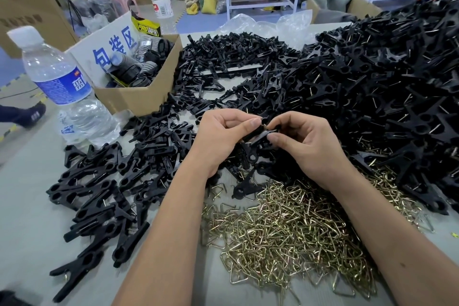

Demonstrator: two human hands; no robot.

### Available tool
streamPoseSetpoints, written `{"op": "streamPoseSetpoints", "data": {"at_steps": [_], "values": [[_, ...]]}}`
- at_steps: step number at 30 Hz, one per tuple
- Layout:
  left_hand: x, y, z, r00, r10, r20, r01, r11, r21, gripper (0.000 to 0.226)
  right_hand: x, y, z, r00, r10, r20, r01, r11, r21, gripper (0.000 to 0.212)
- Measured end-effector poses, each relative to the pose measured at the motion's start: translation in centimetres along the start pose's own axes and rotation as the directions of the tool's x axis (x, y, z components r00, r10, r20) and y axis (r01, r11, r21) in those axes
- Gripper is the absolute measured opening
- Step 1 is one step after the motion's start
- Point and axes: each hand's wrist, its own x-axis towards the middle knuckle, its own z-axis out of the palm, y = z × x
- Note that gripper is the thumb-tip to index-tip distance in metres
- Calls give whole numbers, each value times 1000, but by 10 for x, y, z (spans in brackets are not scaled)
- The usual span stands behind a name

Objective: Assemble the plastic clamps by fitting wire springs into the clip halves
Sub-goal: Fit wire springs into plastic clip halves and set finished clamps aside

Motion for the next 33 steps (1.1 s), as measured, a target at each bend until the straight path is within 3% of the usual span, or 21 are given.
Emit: {"op": "streamPoseSetpoints", "data": {"at_steps": [20, 25, 33], "values": [[1, -2, 2, 1000, -12, 24, 11, 999, 46, 9, -1, 0, 1, 1000, 15, -20, -16, 999, -29, 13], [-1, 0, 3, 996, 26, 87, -34, 996, 83, 33, -1, -2, 1, 993, 66, -103, -61, 997, 47, 37], [-2, 4, 1, 983, 146, 115, -173, 944, 280, 32, -5, -7, -1, 994, -48, -103, 47, 999, -5, 25]]}}
